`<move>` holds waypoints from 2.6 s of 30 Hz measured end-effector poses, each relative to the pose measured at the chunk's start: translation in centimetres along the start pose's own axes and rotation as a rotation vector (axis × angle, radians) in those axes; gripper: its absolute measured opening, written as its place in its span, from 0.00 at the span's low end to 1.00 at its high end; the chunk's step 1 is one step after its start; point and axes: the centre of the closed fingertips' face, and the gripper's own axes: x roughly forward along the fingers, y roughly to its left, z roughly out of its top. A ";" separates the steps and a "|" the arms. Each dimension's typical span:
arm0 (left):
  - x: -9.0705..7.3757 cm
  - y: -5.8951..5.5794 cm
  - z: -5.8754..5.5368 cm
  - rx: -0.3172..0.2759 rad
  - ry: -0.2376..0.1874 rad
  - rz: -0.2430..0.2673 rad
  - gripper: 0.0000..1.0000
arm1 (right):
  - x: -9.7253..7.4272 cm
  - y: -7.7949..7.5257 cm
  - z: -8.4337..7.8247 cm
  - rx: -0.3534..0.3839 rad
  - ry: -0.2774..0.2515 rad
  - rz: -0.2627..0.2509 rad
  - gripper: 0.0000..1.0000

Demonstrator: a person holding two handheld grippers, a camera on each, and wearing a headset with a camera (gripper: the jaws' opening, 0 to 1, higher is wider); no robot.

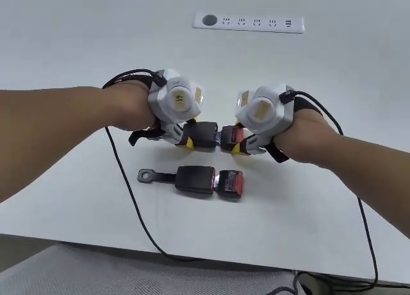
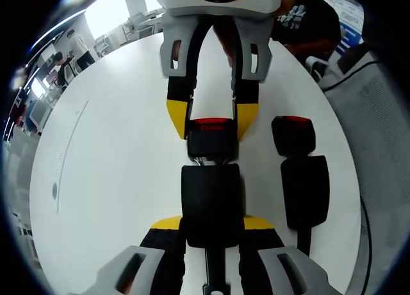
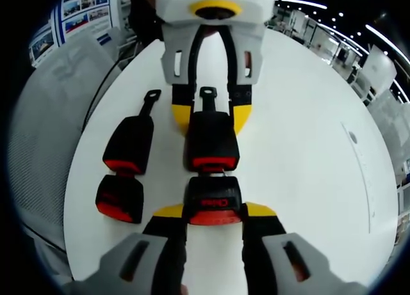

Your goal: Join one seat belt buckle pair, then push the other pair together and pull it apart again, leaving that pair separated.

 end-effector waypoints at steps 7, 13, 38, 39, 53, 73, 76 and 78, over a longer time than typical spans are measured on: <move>-0.1 -0.1 0.1 -0.002 -0.004 0.001 0.31 | -0.6 0.4 -0.6 -0.008 0.001 -0.004 0.33; -0.2 -0.2 0.2 -0.012 -0.007 0.000 0.31 | -1.6 0.7 -1.6 -0.027 -0.006 -0.003 0.33; -0.2 -0.1 0.0 -0.053 0.014 0.022 0.32 | -11.0 1.5 -16.5 0.090 0.133 -0.068 0.35; -0.2 -0.1 0.0 -0.054 0.014 0.024 0.32 | -11.3 1.6 -17.0 0.095 0.141 -0.067 0.35; -0.6 0.1 0.0 -0.014 0.034 0.078 0.33 | -12.2 0.4 -17.8 0.101 0.225 -0.160 0.46; -9.1 -2.7 -2.2 -0.163 -0.114 0.382 0.66 | -16.6 5.3 -14.6 0.228 0.012 -0.325 0.76; -10.1 -4.6 -3.5 -0.226 -0.136 0.401 0.73 | -16.7 5.9 -14.8 0.268 -0.025 -0.344 0.84; -10.5 -5.6 -4.2 -0.269 -0.147 0.405 0.80 | -17.1 6.8 -14.6 0.299 -0.041 -0.350 0.87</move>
